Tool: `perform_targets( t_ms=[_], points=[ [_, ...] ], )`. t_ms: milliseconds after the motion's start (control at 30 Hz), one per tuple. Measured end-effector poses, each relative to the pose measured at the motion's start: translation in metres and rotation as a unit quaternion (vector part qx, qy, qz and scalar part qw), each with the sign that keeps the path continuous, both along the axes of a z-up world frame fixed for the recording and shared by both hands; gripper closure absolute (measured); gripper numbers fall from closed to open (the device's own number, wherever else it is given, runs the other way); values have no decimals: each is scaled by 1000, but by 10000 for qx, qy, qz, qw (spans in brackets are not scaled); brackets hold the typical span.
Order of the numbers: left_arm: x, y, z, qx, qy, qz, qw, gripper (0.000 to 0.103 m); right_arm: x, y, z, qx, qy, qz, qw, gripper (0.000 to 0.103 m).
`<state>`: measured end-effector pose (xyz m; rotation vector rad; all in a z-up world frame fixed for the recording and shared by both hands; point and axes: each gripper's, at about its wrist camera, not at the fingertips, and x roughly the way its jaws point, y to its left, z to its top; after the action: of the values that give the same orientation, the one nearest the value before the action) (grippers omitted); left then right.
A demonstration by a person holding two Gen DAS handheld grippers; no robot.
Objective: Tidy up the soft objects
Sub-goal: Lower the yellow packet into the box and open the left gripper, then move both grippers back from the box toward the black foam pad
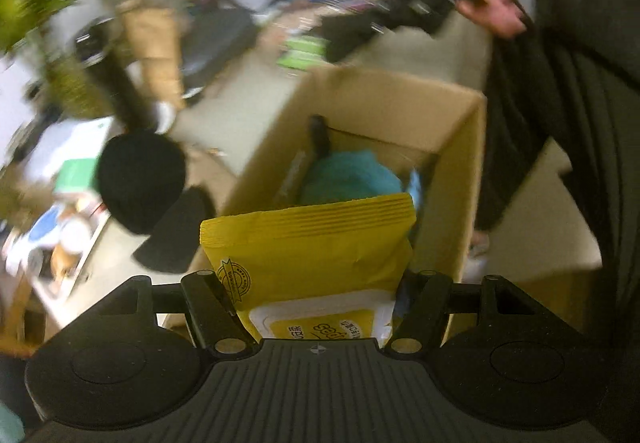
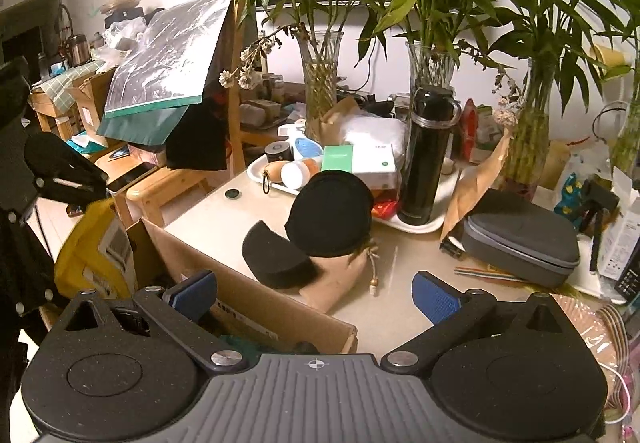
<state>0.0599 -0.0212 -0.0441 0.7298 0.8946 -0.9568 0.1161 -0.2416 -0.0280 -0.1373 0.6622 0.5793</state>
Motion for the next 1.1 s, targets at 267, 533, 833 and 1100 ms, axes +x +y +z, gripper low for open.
perform_targets(
  t_ms=[267, 533, 833, 1100],
  points=[
    [1, -11, -10, 205, -119, 1, 9997, 32, 3, 1, -2, -33, 51, -43, 10000, 0],
    [0, -9, 6, -107, -570, 532, 9969, 31, 5, -2, -3, -28, 55, -159, 9999, 0],
    [4, -2, 12, -411, -952, 1473, 9836, 31, 7, 2, -5, -130, 58, -179, 9997, 0],
    [11, 13, 18, -912, -1144, 2450, 9584, 31, 10, 6, -8, -201, 93, -173, 9996, 0]
  ],
)
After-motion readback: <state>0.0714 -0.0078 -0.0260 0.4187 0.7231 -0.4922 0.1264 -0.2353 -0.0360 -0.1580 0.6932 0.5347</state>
